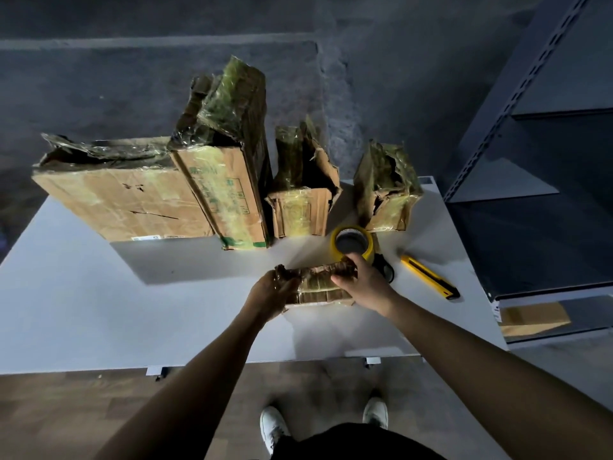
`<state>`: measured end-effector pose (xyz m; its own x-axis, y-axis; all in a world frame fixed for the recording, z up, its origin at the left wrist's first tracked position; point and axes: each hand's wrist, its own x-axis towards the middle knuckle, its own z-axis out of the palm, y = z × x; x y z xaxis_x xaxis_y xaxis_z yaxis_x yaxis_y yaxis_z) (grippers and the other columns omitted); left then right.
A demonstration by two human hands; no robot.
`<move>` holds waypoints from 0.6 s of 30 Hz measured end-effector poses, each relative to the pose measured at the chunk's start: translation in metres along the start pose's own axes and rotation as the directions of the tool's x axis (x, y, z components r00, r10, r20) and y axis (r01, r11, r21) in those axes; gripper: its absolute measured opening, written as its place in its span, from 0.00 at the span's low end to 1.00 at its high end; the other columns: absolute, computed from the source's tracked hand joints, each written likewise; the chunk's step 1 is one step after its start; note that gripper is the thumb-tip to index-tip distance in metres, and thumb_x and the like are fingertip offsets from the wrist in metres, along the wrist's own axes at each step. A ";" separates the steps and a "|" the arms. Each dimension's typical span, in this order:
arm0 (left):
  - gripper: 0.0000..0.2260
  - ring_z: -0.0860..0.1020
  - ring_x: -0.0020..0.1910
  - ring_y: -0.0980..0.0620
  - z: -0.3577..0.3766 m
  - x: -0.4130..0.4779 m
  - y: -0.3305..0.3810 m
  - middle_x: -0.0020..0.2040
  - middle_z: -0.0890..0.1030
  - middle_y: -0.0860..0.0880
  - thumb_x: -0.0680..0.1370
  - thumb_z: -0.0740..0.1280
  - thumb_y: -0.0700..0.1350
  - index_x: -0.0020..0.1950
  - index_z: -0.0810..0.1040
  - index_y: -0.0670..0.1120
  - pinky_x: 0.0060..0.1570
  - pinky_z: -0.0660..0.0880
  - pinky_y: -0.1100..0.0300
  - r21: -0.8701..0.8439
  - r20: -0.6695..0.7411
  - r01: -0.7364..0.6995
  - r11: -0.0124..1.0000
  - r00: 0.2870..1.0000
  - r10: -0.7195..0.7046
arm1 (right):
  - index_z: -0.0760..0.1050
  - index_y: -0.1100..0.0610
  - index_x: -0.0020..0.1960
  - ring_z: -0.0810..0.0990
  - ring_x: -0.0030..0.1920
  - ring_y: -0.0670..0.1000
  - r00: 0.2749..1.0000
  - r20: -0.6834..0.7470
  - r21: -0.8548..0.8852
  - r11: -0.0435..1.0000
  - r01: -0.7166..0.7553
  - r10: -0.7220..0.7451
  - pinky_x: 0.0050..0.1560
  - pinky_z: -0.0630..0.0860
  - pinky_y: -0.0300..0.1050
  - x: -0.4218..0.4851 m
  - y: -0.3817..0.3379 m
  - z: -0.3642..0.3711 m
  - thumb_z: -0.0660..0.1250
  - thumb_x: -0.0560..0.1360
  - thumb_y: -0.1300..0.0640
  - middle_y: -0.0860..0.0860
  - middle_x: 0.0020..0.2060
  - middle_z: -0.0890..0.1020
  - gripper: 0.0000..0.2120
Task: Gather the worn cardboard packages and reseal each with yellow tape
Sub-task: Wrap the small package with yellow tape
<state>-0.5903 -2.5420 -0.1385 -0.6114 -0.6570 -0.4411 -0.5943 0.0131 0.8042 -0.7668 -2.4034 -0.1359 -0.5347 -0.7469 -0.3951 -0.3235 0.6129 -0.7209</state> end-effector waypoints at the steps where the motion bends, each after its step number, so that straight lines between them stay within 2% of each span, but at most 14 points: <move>1: 0.18 0.83 0.44 0.43 0.001 0.000 0.000 0.45 0.85 0.44 0.74 0.68 0.58 0.53 0.80 0.44 0.47 0.80 0.47 -0.002 -0.010 0.004 1.000 1.000 -0.004 | 0.64 0.56 0.73 0.76 0.59 0.52 1.000 -0.017 0.004 1.000 0.019 -0.019 0.53 0.74 0.43 -0.001 0.001 0.002 0.68 0.79 0.49 0.55 0.64 0.76 0.27; 3: 0.18 0.83 0.43 0.44 0.001 0.002 -0.002 0.43 0.84 0.44 0.74 0.68 0.58 0.50 0.80 0.44 0.44 0.79 0.49 0.033 -0.021 0.009 0.999 1.000 -0.008 | 0.65 0.57 0.70 0.76 0.55 0.50 0.998 -0.034 0.013 0.999 0.046 -0.046 0.51 0.74 0.42 -0.003 0.003 0.004 0.69 0.78 0.51 0.56 0.62 0.77 0.25; 6: 0.15 0.82 0.42 0.45 0.000 0.007 -0.001 0.42 0.84 0.46 0.79 0.67 0.55 0.48 0.80 0.44 0.41 0.77 0.54 0.128 -0.040 0.024 0.992 0.999 -0.019 | 0.66 0.57 0.70 0.75 0.56 0.49 0.996 -0.043 0.009 0.997 0.075 -0.075 0.52 0.74 0.42 -0.002 0.004 0.005 0.69 0.78 0.51 0.55 0.62 0.77 0.24; 9: 0.12 0.79 0.41 0.47 0.002 0.005 0.001 0.40 0.80 0.49 0.81 0.64 0.52 0.48 0.78 0.43 0.33 0.71 0.64 0.232 -0.080 0.002 0.973 0.997 0.017 | 0.66 0.57 0.69 0.76 0.57 0.50 0.995 -0.049 0.016 0.996 0.083 -0.082 0.53 0.74 0.44 -0.004 0.003 0.004 0.69 0.78 0.50 0.56 0.62 0.77 0.24; 11: 0.10 0.78 0.38 0.49 0.003 0.002 0.001 0.42 0.80 0.48 0.82 0.63 0.49 0.52 0.76 0.42 0.26 0.68 0.69 0.221 -0.083 -0.026 0.975 0.996 0.046 | 0.65 0.55 0.70 0.75 0.60 0.52 0.998 -0.015 0.018 0.997 0.069 -0.069 0.53 0.72 0.43 -0.005 0.003 0.000 0.70 0.77 0.48 0.55 0.64 0.75 0.26; 13: 0.13 0.76 0.36 0.54 0.000 0.002 0.004 0.51 0.77 0.46 0.81 0.66 0.46 0.62 0.71 0.41 0.23 0.67 0.71 0.234 -0.051 -0.065 0.970 0.996 0.079 | 0.64 0.54 0.71 0.74 0.63 0.53 0.997 0.041 -0.018 0.998 0.061 -0.060 0.52 0.72 0.43 -0.005 0.003 -0.006 0.70 0.76 0.46 0.54 0.66 0.73 0.28; 15: 0.21 0.77 0.42 0.52 -0.005 0.005 0.008 0.56 0.74 0.48 0.78 0.71 0.48 0.66 0.70 0.43 0.27 0.70 0.72 0.325 0.029 -0.143 0.935 0.990 0.141 | 0.63 0.53 0.72 0.73 0.60 0.50 0.993 0.101 -0.073 0.995 0.062 -0.054 0.45 0.72 0.37 -0.005 0.000 -0.014 0.72 0.75 0.45 0.53 0.67 0.72 0.31; 16: 0.22 0.78 0.49 0.49 -0.007 0.009 0.010 0.58 0.74 0.48 0.76 0.74 0.49 0.66 0.72 0.44 0.34 0.73 0.71 0.384 0.067 -0.185 0.904 0.983 0.173 | 0.63 0.54 0.73 0.73 0.59 0.49 0.992 0.119 -0.089 0.994 0.059 -0.048 0.43 0.70 0.34 -0.004 -0.001 -0.017 0.72 0.75 0.45 0.53 0.67 0.72 0.32; 18: 0.21 0.76 0.58 0.47 -0.008 0.014 0.016 0.59 0.76 0.47 0.73 0.76 0.51 0.62 0.76 0.45 0.46 0.73 0.63 0.479 0.132 -0.234 0.846 0.972 0.194 | 0.61 0.54 0.75 0.71 0.62 0.49 0.990 0.137 -0.107 0.993 0.045 -0.030 0.48 0.70 0.37 -0.003 -0.002 -0.019 0.74 0.73 0.45 0.53 0.69 0.71 0.36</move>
<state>-0.6044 -2.5573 -0.1282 -0.7785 -0.5367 -0.3254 -0.6102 0.5259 0.5925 -0.7793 -2.3976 -0.1224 -0.4126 -0.7933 -0.4476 -0.4290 0.6027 -0.6728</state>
